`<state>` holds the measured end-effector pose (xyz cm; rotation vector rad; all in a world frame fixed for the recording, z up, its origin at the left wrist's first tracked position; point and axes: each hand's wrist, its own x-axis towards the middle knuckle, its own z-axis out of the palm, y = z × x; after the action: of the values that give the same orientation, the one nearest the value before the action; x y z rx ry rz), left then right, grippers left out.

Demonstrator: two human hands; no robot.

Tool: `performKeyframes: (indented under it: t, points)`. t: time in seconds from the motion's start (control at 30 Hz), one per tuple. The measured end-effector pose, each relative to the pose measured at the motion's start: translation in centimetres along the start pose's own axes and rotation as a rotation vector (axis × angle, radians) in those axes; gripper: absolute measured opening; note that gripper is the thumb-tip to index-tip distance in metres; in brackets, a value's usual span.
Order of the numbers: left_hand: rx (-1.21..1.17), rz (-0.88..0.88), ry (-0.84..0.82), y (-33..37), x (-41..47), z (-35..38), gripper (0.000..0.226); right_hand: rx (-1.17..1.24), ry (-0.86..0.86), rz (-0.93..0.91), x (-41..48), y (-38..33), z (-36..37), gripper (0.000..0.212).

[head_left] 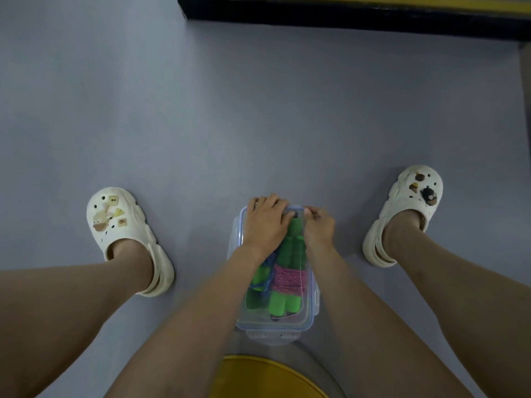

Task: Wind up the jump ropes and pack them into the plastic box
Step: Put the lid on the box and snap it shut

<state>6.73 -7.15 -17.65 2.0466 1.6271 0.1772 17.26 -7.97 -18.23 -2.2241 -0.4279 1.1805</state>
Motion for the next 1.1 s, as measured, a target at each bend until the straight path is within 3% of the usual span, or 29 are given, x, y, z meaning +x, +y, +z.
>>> performKeyframes:
  t: [0.1,0.23,0.57,0.67,0.73,0.83,0.93,1.1]
  points:
    - [0.026,-0.014,-0.005,0.2,0.3,0.0,0.052,-0.035,0.003,0.008,0.4,0.3,-0.2,0.025]
    - [0.062,-0.06,-0.049,0.0,0.9,0.0,0.037,-0.026,-0.01,-0.016,0.4,0.0,-0.1,0.015]
    - [-0.027,-0.149,-0.013,0.1,1.1,0.3,0.03,-0.076,-0.002,-0.011,0.1,0.1,-0.2,0.01]
    - [-0.094,-0.289,0.023,-0.7,0.7,-0.3,0.03,-0.16,-0.009,0.007,-0.4,0.1,-1.5,0.052]
    - [-0.166,-0.478,0.058,-2.2,0.3,-1.2,0.031,-0.199,-0.021,0.005,-0.8,0.5,-2.5,0.062]
    - [-0.27,-0.763,0.137,-4.5,-0.4,-2.7,0.03,-0.231,-0.011,-0.019,-1.1,1.0,-4.1,0.058]
    - [-0.353,-0.937,0.181,-6.2,-1.3,-4.2,0.03,-0.26,-0.061,-0.008,-1.0,0.8,-5.0,0.048]
    - [-0.462,-0.968,0.135,-8.8,-3.9,-4.5,0.044,-0.191,-0.189,-0.086,-2.4,-0.1,-4.7,0.03]
